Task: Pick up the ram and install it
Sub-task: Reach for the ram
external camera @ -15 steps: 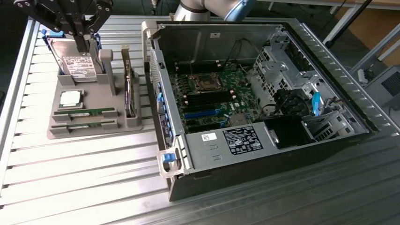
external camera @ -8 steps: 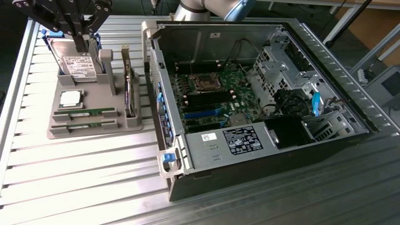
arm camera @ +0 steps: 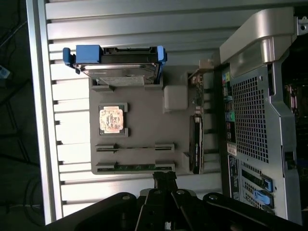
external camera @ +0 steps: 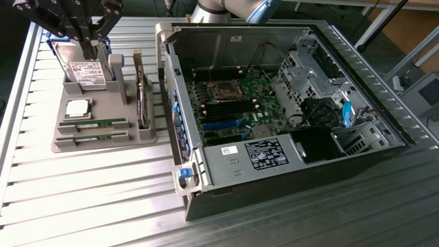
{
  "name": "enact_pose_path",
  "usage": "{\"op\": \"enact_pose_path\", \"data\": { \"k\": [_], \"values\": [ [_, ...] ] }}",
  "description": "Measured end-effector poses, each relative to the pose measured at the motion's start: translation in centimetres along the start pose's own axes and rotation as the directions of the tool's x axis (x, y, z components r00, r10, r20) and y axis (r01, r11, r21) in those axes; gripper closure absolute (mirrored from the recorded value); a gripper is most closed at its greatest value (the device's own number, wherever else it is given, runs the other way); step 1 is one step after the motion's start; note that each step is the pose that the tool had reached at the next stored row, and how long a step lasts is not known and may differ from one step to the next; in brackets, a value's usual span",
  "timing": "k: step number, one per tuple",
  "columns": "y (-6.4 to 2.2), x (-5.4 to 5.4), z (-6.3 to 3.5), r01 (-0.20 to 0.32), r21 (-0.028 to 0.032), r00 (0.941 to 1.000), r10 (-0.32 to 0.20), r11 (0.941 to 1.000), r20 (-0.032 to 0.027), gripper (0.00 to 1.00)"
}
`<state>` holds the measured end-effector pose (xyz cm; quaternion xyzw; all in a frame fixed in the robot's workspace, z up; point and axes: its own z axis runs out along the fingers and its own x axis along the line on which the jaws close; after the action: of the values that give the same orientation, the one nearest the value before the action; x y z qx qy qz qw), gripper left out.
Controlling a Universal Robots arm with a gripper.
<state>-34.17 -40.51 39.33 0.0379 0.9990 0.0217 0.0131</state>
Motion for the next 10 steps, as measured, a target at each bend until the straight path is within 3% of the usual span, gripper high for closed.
{"op": "enact_pose_path", "data": {
  "k": [10],
  "values": [
    [-0.59,-0.05,-0.03,0.000,0.0000,1.0000,0.000,1.0000,0.0000,0.91]
  ]
}}
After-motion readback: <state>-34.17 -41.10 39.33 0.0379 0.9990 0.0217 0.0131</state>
